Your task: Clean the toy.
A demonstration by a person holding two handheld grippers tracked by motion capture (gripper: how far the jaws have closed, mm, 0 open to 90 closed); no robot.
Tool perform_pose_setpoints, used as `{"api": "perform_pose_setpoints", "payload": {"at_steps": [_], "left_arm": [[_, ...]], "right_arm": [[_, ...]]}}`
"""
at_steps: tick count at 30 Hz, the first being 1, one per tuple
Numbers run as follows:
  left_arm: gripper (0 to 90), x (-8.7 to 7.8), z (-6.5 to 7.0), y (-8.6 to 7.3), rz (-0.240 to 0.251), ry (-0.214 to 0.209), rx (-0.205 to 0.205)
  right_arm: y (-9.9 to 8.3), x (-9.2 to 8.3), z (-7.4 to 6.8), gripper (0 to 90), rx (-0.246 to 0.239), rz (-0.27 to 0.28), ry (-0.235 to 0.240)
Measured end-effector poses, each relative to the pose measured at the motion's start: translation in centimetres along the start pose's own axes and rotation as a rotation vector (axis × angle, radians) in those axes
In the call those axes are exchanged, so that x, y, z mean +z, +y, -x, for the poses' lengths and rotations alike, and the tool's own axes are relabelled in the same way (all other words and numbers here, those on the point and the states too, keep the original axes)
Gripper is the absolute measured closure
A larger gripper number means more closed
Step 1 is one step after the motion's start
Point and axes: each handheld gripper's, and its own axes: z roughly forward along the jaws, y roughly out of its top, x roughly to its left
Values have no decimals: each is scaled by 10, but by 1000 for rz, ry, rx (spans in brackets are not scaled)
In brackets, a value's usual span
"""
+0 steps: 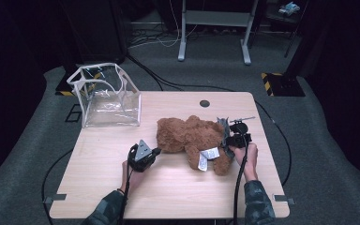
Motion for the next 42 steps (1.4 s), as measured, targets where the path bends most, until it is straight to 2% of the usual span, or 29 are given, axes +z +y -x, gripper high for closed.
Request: {"api": "perform_pose_setpoints", "payload": {"at_steps": [3, 5, 7, 10, 11, 13, 16, 18, 19, 21, 24, 27, 30, 32, 34, 36, 40, 42], "left_arm": [[897, 0, 0, 0, 0, 0, -1], [898, 0, 0, 0, 0, -1, -2], [897, 0, 0, 0, 0, -2, -1], [897, 0, 0, 0, 0, -1, -1], [897, 0, 0, 0, 0, 0, -1], [897, 0, 0, 0, 1, 0, -1], [897, 0, 0, 0, 0, 1, 0], [897, 0, 0, 0, 0, 0, 0], [897, 0, 0, 0, 0, 0, 0], [897, 0, 0, 0, 1, -1, -1], [897, 0, 0, 0, 1, -1, -1], [897, 0, 0, 0, 1, -1, 2], [897, 0, 0, 0, 1, 0, 1], [897, 0, 0, 0, 0, -1, 2], [897, 0, 0, 0, 1, -1, 1], [897, -1, -1, 0, -2, -1, 1], [898, 0, -1, 0, 3, -2, -3], [897, 0, -1, 0, 3, -2, -2]], "right_arm": [[-3, 8, 5, 813, -15, -46, -25], [-5, 5, 9, 812, -4, -49, -22], [-5, -3, 10, 811, 7, -24, -30], [-3, -26, 14, 811, 32, 59, -17], [-1, -34, 14, 811, 57, 90, -7], [2, -45, 13, 811, 35, 149, 9], [8, -52, 5, 811, 1, 175, 20], [10, -48, -2, 811, -2, 162, 28], [10, -43, -4, 811, -20, 151, 28], [10, -32, -8, 812, 1, 124, 29], [6, -22, -5, 812, 24, 109, 45], [0, -10, -1, 812, 11, 57, 37], [-8, 6, 0, 812, -22, -20, 13], [-11, 7, 2, 811, -14, -17, 12], [-10, 1, 2, 810, -13, -22, -9], [-10, -11, 3, 810, -2, 12, -19], [-11, -41, 2, 810, 19, 102, -14], [-12, -54, 0, 810, -5, 154, -3]]}}
